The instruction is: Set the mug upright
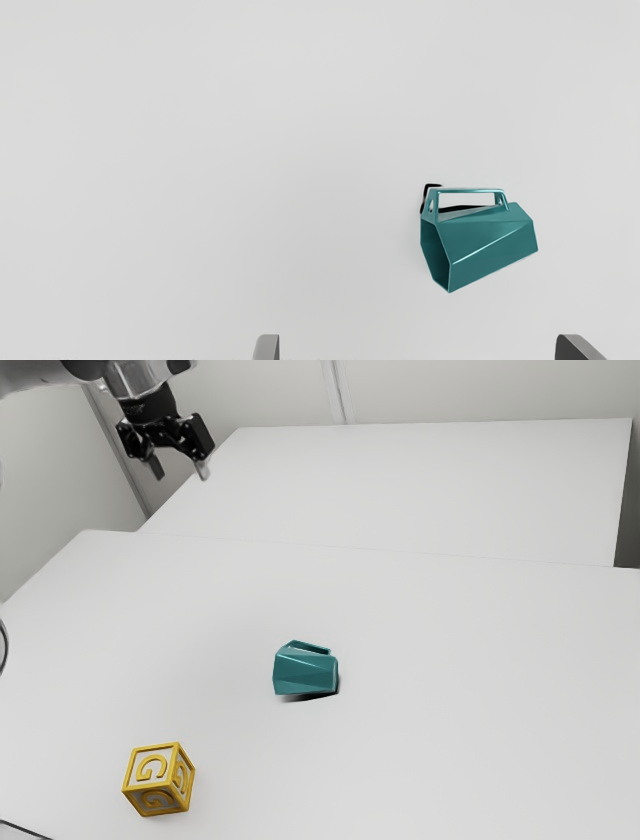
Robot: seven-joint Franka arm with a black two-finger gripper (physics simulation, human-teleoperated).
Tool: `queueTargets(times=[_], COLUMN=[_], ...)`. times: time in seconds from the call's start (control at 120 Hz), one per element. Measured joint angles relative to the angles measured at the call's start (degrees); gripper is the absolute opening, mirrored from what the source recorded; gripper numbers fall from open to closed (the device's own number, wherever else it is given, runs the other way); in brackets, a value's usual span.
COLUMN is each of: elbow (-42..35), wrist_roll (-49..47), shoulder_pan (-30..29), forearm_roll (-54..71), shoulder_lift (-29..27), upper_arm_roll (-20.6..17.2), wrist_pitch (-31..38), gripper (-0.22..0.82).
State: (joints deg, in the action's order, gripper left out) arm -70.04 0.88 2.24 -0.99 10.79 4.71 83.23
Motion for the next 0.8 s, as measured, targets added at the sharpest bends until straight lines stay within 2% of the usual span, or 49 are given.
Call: queueTargets(times=[0.158,0.333,0.483,0.692,0.8], elbow=[-1.94,-23.53,-40.21,-52.83,-55.35], wrist_roll=[0.19,3.77,11.98,25.09,31.14], shoulder_pan=[0.26,-0.1,-0.14,-0.04,0.11], forearm_roll=[-3.34,-23.2,-42.82,-58.4,-62.83], shoulder_lift=[0.14,-1.72,-3.26,-3.56,-2.51], upper_arm_roll=[1.3,7.4,9.48,10.47,10.49], wrist_pitch=[-0.96,7.4,13.97,19.56,22.19], gripper=[0.6,0.6,0.6,0.6,0.6])
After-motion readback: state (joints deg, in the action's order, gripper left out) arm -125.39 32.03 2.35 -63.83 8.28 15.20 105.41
